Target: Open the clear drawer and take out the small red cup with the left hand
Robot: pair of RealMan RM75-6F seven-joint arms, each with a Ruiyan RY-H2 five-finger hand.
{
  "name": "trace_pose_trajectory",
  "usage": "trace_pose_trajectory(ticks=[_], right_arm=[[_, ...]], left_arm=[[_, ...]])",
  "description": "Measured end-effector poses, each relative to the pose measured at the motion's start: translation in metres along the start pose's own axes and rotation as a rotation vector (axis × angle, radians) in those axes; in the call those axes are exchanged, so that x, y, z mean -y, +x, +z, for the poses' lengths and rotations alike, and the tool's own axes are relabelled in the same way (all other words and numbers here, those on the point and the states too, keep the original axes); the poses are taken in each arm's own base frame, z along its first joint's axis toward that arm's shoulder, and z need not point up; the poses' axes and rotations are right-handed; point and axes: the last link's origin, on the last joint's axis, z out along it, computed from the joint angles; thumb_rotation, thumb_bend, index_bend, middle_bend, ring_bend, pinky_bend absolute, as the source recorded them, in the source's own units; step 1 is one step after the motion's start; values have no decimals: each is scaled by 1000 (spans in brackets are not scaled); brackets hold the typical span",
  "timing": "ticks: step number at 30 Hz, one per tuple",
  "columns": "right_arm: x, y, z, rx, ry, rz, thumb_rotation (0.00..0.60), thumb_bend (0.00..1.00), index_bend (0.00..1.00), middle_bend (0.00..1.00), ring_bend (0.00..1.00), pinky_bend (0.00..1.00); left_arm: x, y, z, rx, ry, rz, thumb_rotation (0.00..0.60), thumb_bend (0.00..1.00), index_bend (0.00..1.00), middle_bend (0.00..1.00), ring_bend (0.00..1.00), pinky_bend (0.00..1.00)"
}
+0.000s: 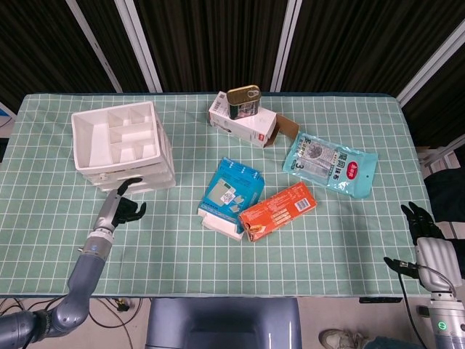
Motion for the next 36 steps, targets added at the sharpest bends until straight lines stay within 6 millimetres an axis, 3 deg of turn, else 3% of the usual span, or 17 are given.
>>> trace_pose_trajectory(ticks=[10,26,36], right_arm=[[0,0,0,-1,0,1,600,89,0,0,0,220],[0,1,-1,-1,2,5,600,89,0,0,0,220],[0,1,-1,2,0,9,600,89,0,0,0,221]], left_arm=[[1,-1,-11,11,-32,35,600,429,187,990,958,1000],[-14,25,-39,-185,-238,595,600,427,217,999,960,1000],[-12,39,-39,-258,-200,704,600,426,229,1000,963,1000]])
